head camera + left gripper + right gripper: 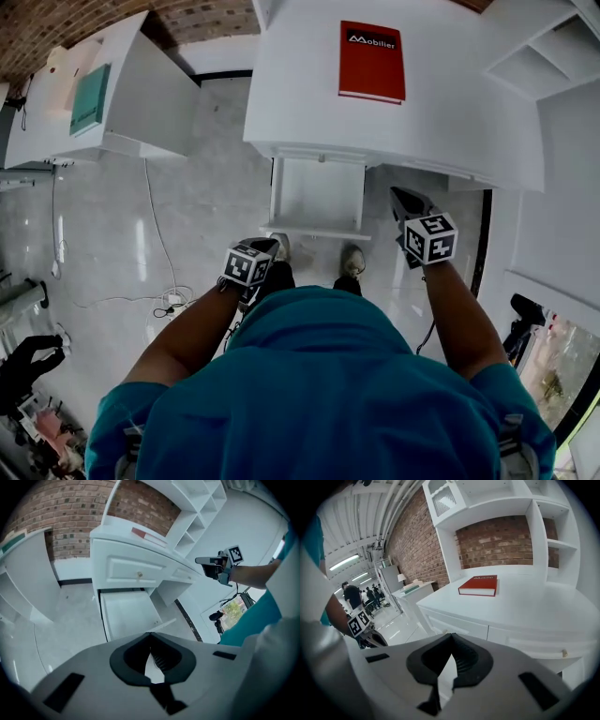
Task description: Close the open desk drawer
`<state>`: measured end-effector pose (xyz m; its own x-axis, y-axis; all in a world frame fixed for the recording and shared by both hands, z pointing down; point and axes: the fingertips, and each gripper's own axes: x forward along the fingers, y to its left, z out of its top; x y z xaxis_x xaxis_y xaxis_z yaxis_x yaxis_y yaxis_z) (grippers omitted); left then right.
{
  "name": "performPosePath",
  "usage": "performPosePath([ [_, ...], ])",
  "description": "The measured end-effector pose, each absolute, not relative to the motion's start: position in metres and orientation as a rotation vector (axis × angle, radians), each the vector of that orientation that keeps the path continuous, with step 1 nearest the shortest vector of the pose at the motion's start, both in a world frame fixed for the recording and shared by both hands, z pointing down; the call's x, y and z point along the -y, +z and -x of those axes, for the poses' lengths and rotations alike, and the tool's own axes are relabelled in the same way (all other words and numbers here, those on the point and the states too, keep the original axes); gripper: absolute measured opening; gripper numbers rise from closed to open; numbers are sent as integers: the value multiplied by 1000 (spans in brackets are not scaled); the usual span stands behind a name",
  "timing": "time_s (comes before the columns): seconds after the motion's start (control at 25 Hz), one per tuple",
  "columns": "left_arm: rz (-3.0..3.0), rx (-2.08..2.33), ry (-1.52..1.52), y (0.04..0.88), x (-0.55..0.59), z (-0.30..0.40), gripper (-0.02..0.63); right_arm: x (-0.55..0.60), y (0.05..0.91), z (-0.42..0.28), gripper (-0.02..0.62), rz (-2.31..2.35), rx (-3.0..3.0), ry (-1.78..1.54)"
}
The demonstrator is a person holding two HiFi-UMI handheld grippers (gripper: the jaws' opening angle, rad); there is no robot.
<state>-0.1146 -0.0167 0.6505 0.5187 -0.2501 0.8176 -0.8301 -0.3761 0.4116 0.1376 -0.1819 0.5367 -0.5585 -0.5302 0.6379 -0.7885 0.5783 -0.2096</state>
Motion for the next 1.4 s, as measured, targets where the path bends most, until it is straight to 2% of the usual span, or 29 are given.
performPosePath([
  [0.36,-1805,809,934,733,-19,93,15,174,566,-132,21,-1017,2318,676],
  [0.68,-1724,802,957,789,-28,94,15,161,645,-132,21,-975,2236,768],
  [1.4,-1575,865,931,870,-29,101,15,140,718,-134,21,-908,2171,843],
])
